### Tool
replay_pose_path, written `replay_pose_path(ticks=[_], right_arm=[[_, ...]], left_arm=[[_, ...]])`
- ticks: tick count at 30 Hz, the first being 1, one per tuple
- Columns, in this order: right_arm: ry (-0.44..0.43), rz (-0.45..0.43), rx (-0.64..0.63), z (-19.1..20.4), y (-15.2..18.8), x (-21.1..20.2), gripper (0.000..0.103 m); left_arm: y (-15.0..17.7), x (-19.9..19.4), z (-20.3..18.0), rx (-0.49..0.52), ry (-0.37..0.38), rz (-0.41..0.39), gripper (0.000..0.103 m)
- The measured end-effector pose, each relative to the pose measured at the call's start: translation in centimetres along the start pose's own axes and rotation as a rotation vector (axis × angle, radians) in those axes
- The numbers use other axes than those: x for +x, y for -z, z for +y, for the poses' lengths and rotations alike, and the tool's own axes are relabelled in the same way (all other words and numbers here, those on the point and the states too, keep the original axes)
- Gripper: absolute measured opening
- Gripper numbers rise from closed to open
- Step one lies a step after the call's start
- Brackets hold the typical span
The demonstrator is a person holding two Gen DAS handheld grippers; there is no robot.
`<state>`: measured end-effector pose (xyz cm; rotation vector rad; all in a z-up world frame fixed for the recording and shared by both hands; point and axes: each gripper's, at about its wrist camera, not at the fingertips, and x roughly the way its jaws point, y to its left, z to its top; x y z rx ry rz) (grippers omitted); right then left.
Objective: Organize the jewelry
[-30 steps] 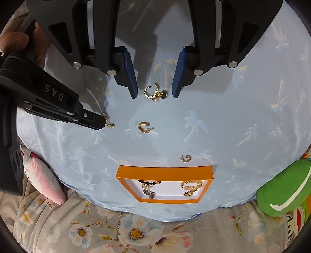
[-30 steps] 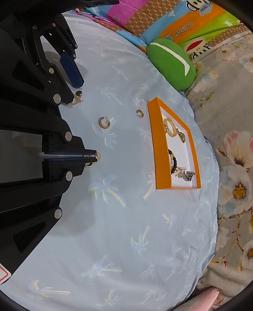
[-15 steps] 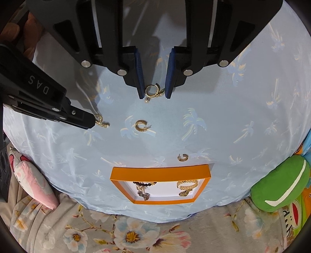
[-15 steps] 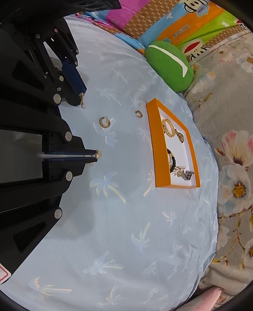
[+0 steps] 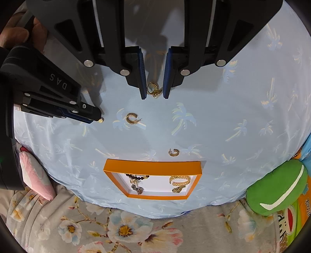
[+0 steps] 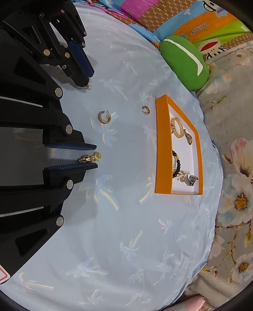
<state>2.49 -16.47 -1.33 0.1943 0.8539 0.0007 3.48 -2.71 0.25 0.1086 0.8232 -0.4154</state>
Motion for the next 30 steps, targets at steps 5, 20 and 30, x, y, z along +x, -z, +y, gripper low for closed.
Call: replay_pose_path(ticks=[5,20,30], right_arm=[[-0.008,-0.009,0.018,-0.3,0.2,-0.3,0.006],[-0.049,-0.029,0.079,-1.2,0.8,-1.5,0.006],[-0.051,-0.057,0.079,-1.2,0.4,-2.4,0.006]], left_arm=[[0.0,0.1,0.0,-0.007,0.014,0.014,0.019],[0.4,-0.1,-0.2,0.004,0.028,0.003,0.015],[0.2,-0.1,-0.1,-0.007,0.056,0.020,0.000]])
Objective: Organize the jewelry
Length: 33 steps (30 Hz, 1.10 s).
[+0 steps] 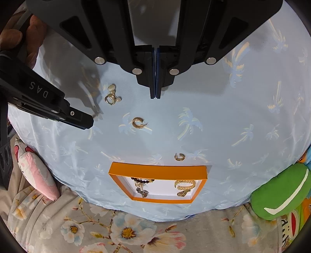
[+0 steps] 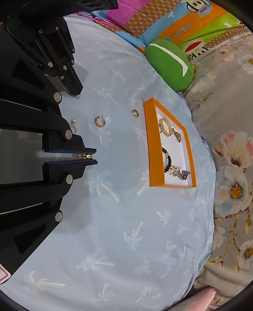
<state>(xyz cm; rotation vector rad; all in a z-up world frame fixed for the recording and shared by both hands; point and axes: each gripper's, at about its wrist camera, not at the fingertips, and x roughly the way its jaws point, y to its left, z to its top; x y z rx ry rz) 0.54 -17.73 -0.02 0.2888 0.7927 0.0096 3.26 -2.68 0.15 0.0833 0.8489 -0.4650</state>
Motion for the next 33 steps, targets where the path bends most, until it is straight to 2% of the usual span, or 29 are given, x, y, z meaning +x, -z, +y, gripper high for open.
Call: replay_pose_path(ticks=[4,8,12,17,18,24,33], right_arm=[[0.007,-0.004,0.007,-0.4,0.2,-0.6,0.006],[0.017,-0.010,0.023,-1.1,0.6,-1.7,0.006],[0.028,-0.018,0.038,-2.0,0.7,-2.6,0.006],[0.031,-0.023,0.049,-2.7,0.8,-3.1,0.006],[0.031,-0.023,0.050,-2.8,0.8,-3.1,0.006],[0.024,-0.026,0.046,-2.7,0.7,-3.2,0.006],[0.024,-0.031,0.045,-2.5,0.4,-3.3,0.006]], left_arm=[[-0.1,-0.5,-0.6,0.003,0.070,-0.002,0.001],[-0.5,-0.2,-2.5,0.059,0.093,0.003,0.017],[-0.7,0.9,-4.4,0.112,0.101,0.027,0.022],[-0.5,1.8,-5.5,0.138,0.084,0.043,0.021],[-0.5,1.8,-5.5,0.142,0.083,0.041,0.014],[-0.7,1.8,-5.1,0.126,0.083,0.033,0.003],[-0.9,1.0,-3.9,0.097,0.085,0.017,0.003]])
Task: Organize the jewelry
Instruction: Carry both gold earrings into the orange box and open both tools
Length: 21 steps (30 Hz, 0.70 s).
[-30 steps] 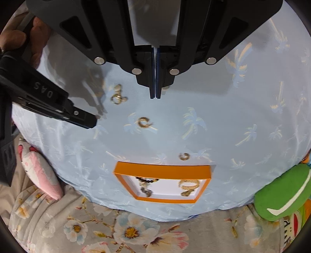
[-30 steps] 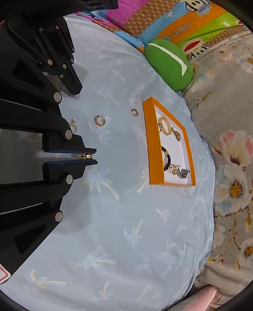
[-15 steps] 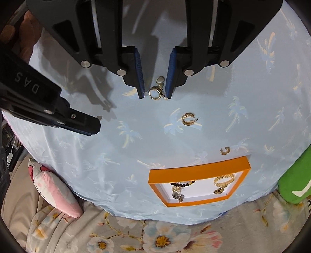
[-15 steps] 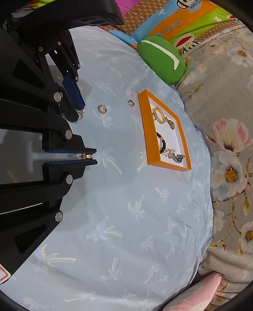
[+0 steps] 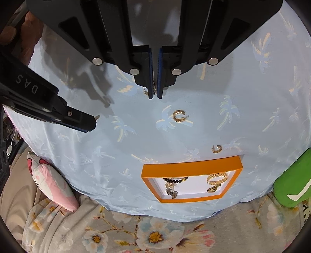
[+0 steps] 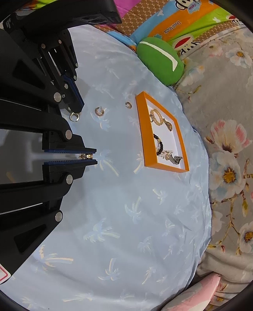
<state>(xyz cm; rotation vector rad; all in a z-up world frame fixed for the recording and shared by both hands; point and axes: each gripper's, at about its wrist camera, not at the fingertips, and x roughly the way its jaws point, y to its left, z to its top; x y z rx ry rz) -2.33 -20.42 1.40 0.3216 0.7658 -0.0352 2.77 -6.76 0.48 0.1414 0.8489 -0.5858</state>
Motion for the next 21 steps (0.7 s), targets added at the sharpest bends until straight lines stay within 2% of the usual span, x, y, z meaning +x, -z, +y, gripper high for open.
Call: replay_pose_path(ticks=[12,16,21], right_arm=[[-0.018,-0.022,-0.025,0.9,-1.4,-0.6,0.006],[-0.033,-0.045,-0.059,1.9,-3.7,-0.5,0.006],[-0.060,-0.064,-0.101,3.4,-8.4,1.0,0.006]], left_arm=[[-1.5,-2.2,1.9,-0.039,-0.021,-0.043,0.002],[-3.2,-2.9,2.6,-0.035,-0.034,-0.066,0.002],[-7.3,-3.1,4.0,-0.019,-0.071,-0.114,0.002]])
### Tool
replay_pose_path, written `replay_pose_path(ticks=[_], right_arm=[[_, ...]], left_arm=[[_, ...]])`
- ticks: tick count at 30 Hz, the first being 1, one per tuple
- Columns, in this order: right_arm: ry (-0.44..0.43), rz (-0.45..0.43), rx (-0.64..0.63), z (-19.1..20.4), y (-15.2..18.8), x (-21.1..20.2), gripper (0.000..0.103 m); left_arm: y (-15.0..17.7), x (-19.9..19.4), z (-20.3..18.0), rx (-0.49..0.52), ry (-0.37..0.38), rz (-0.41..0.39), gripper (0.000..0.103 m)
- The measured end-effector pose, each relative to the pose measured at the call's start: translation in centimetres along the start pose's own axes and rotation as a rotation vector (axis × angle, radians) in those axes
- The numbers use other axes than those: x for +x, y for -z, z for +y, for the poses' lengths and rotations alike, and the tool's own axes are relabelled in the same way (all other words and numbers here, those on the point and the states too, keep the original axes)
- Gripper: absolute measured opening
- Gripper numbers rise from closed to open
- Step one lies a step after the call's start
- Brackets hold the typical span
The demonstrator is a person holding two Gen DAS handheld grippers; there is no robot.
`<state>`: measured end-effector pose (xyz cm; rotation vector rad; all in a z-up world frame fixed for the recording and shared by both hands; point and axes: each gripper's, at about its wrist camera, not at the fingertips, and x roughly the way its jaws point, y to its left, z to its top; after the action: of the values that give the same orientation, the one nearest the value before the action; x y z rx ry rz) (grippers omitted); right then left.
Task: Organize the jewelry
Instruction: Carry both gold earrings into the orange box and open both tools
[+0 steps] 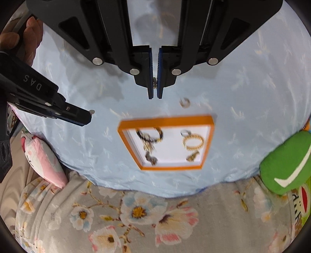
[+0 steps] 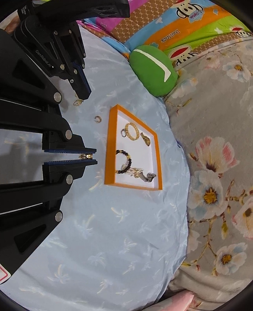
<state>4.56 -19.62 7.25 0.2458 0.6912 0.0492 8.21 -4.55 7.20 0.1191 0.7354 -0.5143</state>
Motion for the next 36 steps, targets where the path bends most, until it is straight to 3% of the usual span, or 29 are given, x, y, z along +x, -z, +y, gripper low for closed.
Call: replay_pose_path(ticks=[9,16,25,36], right_arm=[[-0.041,0.020,-0.022,0.6,-8.3,7.9,0.006],[-0.044,0.065,0.008,-0.5,-12.2,14.7,0.006],[-0.027,0.126,0.046,-2.7,-13.7,20.7,0.006],[-0.038,0.150,0.066,-3.2,-13.3,22.2,0.007]], left_arm=[[-9.0,4.8,2.1,0.030,-0.050,-0.065,0.002],[-14.2,11.9,4.2,0.013,-0.069,-0.040,0.002],[-15.8,18.6,6.0,-0.022,-0.048,0.040,0.002],[-15.1,20.4,6.8,-0.082,0.001,0.088,0.004]])
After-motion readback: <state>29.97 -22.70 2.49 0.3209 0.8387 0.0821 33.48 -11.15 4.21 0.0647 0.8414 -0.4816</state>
